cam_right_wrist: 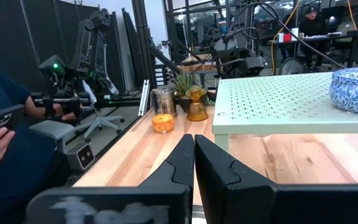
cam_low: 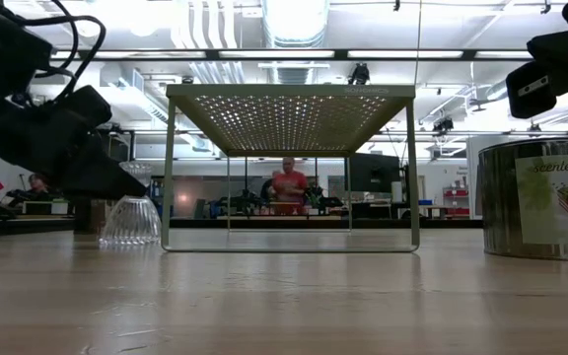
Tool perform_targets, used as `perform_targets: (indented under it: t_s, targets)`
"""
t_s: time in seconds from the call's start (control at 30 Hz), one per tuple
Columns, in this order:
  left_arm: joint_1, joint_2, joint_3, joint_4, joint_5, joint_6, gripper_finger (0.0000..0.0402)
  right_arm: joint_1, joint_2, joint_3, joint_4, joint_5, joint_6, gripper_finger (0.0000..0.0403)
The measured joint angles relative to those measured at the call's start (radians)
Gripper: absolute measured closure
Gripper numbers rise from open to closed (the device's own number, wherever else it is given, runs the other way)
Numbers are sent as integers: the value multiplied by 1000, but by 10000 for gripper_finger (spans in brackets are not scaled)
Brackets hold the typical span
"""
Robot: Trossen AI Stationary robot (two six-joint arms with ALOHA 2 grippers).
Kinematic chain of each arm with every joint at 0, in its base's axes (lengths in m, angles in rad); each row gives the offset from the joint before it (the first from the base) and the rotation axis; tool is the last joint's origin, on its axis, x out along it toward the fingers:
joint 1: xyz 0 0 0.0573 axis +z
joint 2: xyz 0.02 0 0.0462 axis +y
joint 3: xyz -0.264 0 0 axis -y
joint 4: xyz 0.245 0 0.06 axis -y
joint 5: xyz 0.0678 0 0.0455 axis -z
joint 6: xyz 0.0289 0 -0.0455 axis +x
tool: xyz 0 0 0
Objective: Pick & Place candle stick holders
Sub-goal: Put the transparent candle holder on the shelf aligned with the other transparent candle holder
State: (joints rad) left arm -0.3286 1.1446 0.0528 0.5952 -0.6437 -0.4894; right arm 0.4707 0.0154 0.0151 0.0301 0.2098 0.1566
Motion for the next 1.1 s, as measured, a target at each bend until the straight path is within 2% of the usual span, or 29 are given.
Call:
perform_targets:
  t_s: [0.3, 0.8, 1.1]
  targets:
    - [0, 32, 0, 30, -10, -8, 186, 0, 0, 0, 0, 0, 0, 394]
    - [0, 31, 1, 41, -60, 2, 265, 0, 0, 0, 0, 0, 0, 394]
    - [0, 25, 1, 38, -84, 15, 271, 0, 0, 0, 0, 0, 0, 394]
